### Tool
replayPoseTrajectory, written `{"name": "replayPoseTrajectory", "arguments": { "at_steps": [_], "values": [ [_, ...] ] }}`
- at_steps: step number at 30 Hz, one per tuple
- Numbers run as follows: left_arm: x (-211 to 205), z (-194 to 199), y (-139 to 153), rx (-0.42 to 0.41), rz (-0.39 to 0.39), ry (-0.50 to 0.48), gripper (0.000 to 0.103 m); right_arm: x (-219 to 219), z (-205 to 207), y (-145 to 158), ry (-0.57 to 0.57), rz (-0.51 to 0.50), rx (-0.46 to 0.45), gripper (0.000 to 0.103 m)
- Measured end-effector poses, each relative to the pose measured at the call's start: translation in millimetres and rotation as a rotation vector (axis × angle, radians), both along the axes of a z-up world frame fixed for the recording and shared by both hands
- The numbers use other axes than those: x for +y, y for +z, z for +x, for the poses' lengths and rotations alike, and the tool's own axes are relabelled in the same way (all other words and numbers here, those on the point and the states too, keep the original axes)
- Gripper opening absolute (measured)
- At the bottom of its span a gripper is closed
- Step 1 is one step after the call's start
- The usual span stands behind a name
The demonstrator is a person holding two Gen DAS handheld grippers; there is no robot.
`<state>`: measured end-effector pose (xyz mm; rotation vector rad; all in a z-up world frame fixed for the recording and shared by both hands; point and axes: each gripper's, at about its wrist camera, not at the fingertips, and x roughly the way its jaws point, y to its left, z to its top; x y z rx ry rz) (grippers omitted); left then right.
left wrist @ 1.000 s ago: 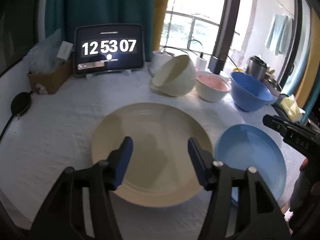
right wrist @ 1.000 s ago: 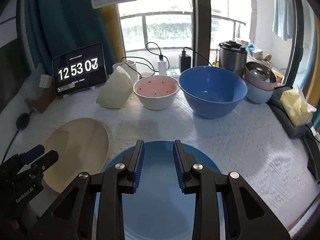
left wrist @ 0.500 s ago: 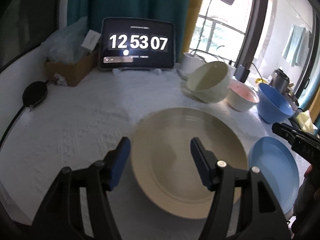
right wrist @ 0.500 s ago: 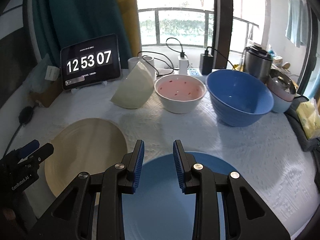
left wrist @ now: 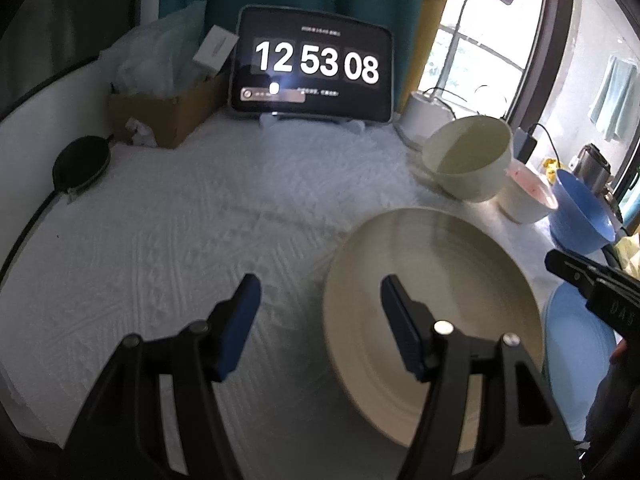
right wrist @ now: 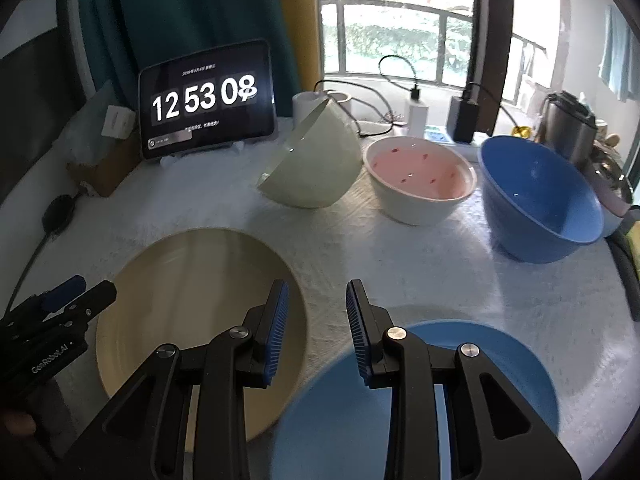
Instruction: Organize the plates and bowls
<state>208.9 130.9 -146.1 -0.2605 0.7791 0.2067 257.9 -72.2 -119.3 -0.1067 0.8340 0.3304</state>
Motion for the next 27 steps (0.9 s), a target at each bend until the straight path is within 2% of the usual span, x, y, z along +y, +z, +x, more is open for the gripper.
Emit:
{"name": "replayPoseTrajectory", "arguments": {
  "at_steps": [13, 19, 26, 27],
  "values": [
    [-2.0, 10.7, -22.8, 0.098, -0.008, -0.014, 0.064, 16.6, 17.0, -32.0, 0.024, -0.031, 0.114, 0.032],
    [-7.9, 10.3, -23.6, 0.101, 0.036, -0.019, 0.064, 19.5, 21.5, -42.3, 0.032, -0.041, 0.165, 0.032],
    [-16.4, 8.8, -23.0, 0.099, 0.044, -0.061, 0.063, 23.1, 23.6, -46.4, 0.062, -0.046, 0.189, 0.031],
    [-18.9, 7.9, -22.7, 0.096, 0.044, -0.073, 0.058, 23.4, 23.1, -46.6, 0.063, -0.053, 0.187, 0.03]
  ]
}}
